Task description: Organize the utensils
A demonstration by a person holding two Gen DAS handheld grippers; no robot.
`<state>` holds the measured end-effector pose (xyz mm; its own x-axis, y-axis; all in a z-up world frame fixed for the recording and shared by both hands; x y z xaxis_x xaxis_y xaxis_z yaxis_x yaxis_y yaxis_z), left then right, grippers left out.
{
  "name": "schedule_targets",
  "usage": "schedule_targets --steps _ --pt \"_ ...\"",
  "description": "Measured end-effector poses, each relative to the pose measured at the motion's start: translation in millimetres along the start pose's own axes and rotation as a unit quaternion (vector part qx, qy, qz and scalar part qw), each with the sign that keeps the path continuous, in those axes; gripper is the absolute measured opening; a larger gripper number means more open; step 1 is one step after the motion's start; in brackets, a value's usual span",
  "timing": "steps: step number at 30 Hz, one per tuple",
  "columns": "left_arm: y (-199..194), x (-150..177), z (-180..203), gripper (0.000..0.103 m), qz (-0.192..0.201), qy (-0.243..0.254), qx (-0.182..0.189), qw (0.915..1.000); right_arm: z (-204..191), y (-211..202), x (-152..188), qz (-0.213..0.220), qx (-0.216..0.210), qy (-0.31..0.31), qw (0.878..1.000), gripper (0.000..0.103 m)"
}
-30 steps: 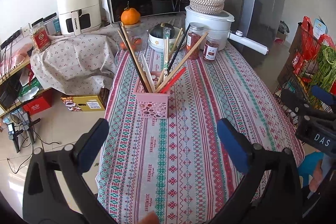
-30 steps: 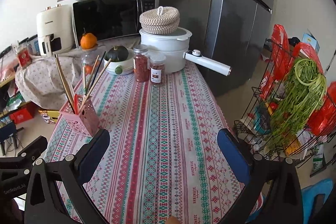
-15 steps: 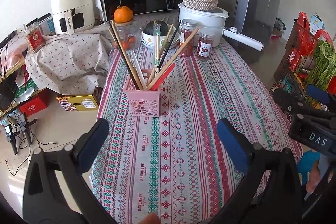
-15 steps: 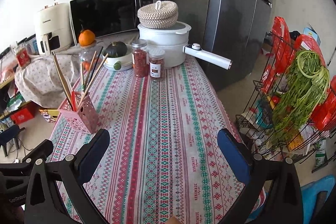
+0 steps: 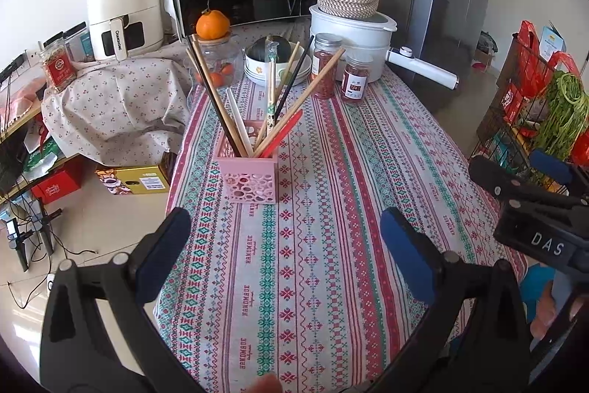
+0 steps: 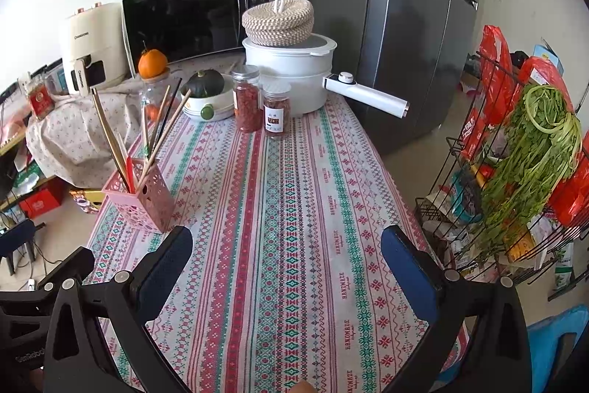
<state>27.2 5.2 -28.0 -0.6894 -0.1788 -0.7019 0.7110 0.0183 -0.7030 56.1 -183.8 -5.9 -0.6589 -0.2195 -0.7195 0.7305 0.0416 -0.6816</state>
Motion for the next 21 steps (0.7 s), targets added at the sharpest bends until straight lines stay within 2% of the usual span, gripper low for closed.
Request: schedule_targets --steps 21 --pt "-0.8 0.1 1.8 0.102 0.001 0.001 0.002 1.0 1.4 3.4 1.4 -0.009 -0.007 0.006 1.0 0.103"
Point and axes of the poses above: each gripper's, at about its wrist camera, not at the fingertips, and y roughly the way its jaws point, z to its right, x to its underside, the point moved 5 cm from there along y, roughly the way its jaws point, and after that the axes turned 8 degrees about -y, right-handed, at the moved point
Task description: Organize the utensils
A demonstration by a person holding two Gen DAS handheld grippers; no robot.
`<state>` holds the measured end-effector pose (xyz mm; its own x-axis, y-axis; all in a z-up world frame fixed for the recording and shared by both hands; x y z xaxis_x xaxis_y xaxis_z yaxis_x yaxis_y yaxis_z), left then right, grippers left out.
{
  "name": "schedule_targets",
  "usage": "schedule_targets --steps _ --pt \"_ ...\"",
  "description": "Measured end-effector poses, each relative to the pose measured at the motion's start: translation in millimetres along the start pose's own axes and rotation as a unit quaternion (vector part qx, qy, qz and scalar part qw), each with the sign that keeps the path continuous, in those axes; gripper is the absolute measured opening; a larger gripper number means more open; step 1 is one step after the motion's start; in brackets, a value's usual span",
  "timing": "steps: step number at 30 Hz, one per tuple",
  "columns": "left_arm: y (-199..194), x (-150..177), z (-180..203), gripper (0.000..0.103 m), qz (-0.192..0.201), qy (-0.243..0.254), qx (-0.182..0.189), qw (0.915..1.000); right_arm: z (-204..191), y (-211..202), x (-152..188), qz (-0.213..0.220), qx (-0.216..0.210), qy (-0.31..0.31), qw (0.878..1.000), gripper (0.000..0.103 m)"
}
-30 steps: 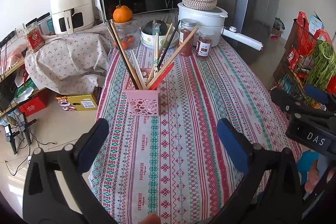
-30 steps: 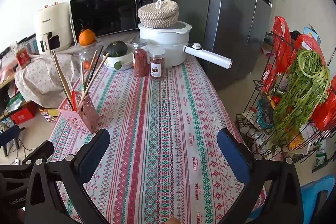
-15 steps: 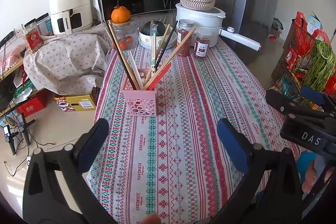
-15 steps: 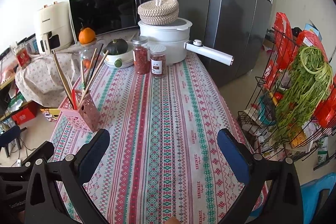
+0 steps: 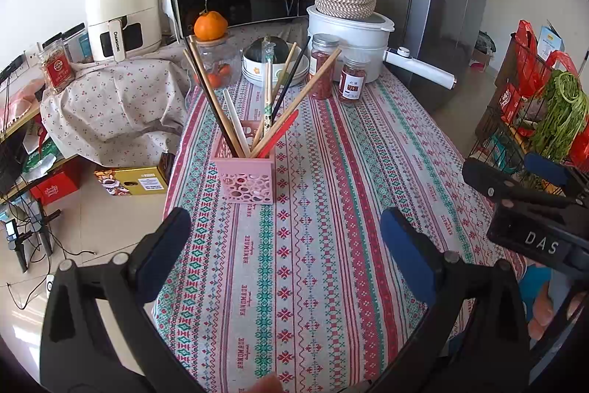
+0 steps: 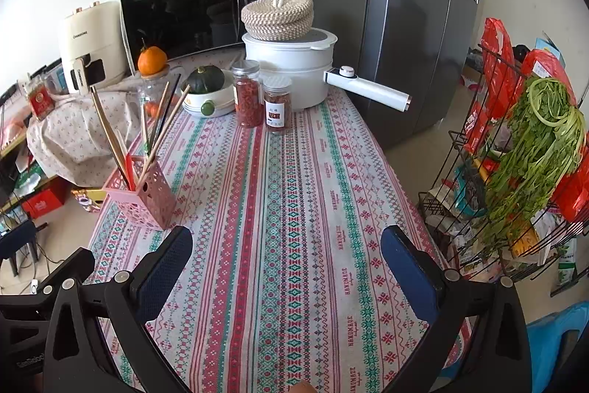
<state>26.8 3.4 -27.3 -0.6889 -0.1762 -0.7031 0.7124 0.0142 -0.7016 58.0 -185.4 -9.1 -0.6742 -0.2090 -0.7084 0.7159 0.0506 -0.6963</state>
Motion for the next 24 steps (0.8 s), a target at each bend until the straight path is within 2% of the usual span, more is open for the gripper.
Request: schedule_targets --steps 24 --pt "-2.6 -1.4 5.6 0.102 0.001 -0.005 0.018 0.9998 0.2 1.3 1.9 -0.002 0.0 0.002 1.0 0.103"
Point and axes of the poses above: each gripper's, at about its wrist camera, not at the fingertips, and y roughly the way its jaws point, z to its right, x to its underside, the point moved 5 cm from there along y, roughly the way its jaws point, and after that the axes turned 8 degrees about -y, right-handed, at the moved point
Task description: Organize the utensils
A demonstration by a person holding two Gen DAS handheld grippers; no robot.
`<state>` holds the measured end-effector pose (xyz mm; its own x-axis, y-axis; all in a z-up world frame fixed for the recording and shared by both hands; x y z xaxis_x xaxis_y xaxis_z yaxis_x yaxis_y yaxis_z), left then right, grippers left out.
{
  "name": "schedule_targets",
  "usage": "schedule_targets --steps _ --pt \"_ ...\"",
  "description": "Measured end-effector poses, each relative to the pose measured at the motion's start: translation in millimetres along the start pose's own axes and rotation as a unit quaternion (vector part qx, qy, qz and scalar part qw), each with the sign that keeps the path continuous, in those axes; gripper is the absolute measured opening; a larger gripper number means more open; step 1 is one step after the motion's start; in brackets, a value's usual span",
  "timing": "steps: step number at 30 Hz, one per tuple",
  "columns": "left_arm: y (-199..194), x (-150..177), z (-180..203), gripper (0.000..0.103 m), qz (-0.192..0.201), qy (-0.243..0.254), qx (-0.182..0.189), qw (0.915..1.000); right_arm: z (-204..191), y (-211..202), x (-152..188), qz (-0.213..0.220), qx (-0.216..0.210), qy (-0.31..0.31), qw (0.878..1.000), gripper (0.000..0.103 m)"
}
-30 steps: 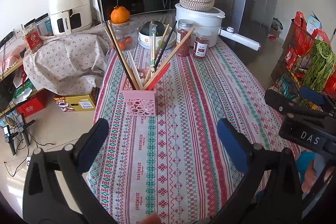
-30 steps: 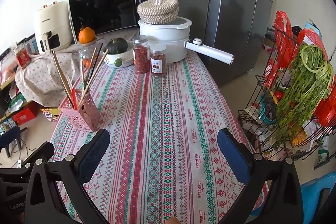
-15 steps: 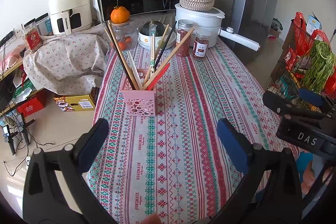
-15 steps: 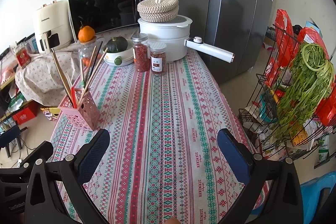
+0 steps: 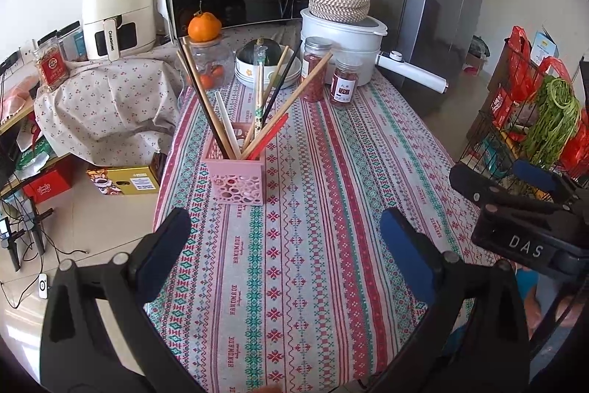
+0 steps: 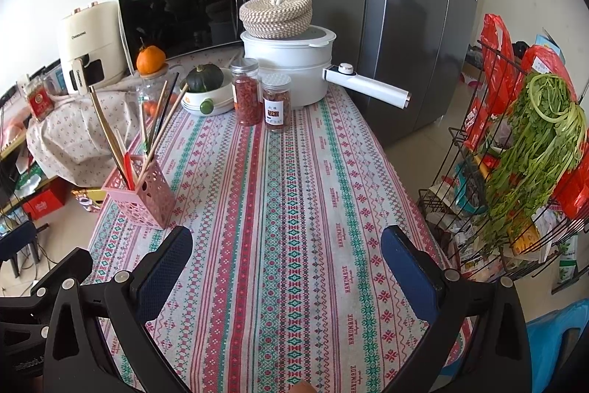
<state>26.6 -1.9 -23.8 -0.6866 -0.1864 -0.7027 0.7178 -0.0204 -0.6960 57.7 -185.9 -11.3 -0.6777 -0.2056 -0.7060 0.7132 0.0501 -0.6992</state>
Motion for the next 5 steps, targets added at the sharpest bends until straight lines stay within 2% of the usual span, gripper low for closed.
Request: schedule_targets --steps 5 --pt "-1.3 -0.7 -2.4 0.102 0.005 -0.006 -0.004 1.0 0.0 0.0 0.1 0.0 0.0 0.0 1.0 0.103"
Point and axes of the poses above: each gripper's, at about its wrist camera, not at the fingertips, and y roughly the way its jaws point, z to its right, x to its underside, the point moved 5 cm from there along y, roughly the way its jaws point, and after that the axes turned 8 degrees about -y, right-handed, at the moved point
